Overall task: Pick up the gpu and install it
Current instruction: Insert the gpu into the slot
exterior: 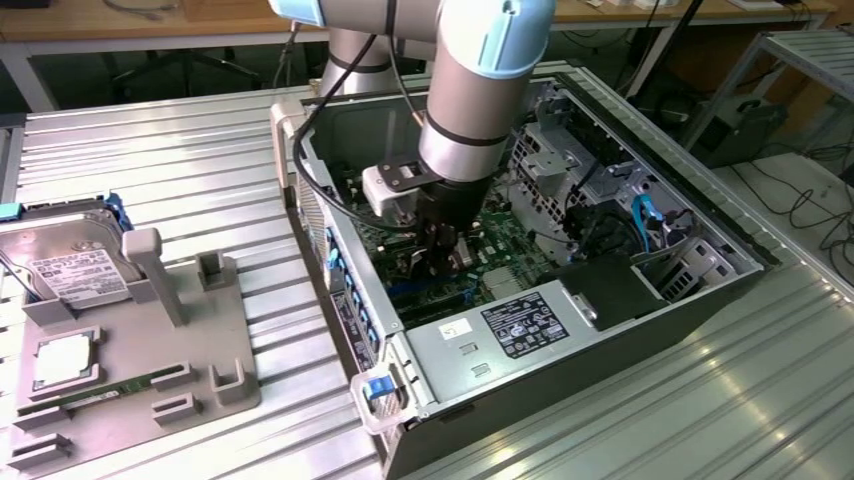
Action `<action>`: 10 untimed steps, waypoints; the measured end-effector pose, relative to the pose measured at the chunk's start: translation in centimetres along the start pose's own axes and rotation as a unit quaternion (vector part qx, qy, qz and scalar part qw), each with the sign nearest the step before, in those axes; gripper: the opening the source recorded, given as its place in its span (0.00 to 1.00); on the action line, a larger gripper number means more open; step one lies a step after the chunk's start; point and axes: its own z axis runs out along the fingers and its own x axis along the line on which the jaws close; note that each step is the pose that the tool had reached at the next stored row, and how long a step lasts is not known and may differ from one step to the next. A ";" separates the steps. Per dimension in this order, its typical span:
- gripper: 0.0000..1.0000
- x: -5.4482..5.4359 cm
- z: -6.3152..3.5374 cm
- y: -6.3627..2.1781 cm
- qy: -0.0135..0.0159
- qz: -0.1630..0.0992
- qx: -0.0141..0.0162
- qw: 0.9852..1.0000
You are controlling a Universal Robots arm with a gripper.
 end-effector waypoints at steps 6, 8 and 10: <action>0.28 0.0 -0.51 0.02 0.001 0.000 -0.001 1.000; 0.28 0.0 -0.52 0.02 0.001 0.000 -0.001 1.000; 0.28 0.0 -0.52 0.02 0.001 0.000 -0.001 1.000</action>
